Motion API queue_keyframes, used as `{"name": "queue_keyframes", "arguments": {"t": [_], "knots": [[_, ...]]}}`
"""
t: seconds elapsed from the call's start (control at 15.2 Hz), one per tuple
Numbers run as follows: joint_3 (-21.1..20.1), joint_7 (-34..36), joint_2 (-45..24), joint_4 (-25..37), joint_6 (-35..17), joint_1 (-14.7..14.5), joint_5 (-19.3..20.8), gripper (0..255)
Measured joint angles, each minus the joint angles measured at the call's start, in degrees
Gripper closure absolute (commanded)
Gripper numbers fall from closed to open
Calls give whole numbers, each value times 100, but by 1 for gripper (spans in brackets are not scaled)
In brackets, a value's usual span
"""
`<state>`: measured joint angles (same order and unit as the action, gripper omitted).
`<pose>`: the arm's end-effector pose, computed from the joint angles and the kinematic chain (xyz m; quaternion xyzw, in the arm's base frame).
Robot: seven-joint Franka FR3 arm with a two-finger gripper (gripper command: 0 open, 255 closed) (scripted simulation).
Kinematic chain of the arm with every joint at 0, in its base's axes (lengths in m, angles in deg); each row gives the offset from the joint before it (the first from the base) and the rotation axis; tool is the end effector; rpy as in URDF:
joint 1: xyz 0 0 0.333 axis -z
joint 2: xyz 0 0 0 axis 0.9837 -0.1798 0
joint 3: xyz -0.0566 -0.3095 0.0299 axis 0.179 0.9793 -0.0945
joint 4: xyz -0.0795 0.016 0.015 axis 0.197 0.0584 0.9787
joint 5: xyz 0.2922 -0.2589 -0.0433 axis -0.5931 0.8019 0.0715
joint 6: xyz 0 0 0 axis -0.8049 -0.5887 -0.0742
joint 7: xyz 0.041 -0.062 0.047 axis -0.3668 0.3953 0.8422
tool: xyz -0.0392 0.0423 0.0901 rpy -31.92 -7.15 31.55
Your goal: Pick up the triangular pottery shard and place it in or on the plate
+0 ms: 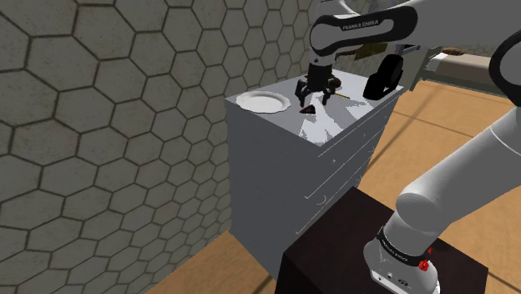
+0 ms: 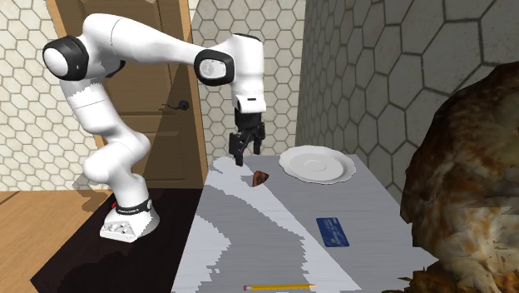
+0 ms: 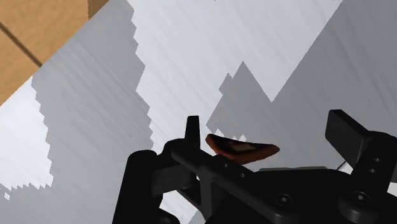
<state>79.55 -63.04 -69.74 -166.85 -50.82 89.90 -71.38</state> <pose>0.4708 -0.0909 0.5382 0.9631 -0.2679 0.0032 0.0268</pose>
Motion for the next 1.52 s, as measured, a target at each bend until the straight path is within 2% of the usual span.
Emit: {"name": "queue_keyframes", "arguments": {"t": [0.26, 0.73, 1.12, 1.19, 1.52], "knots": [[42, 512, -573, 498, -68, 165, 180, 0], [75, 584, -683, 82, -592, 202, 221, 0], [77, 585, -694, 60, -629, 204, 223, 0], [77, 585, -694, 60, -629, 204, 223, 255], [77, 584, -694, 62, -628, 204, 223, 255]]}}
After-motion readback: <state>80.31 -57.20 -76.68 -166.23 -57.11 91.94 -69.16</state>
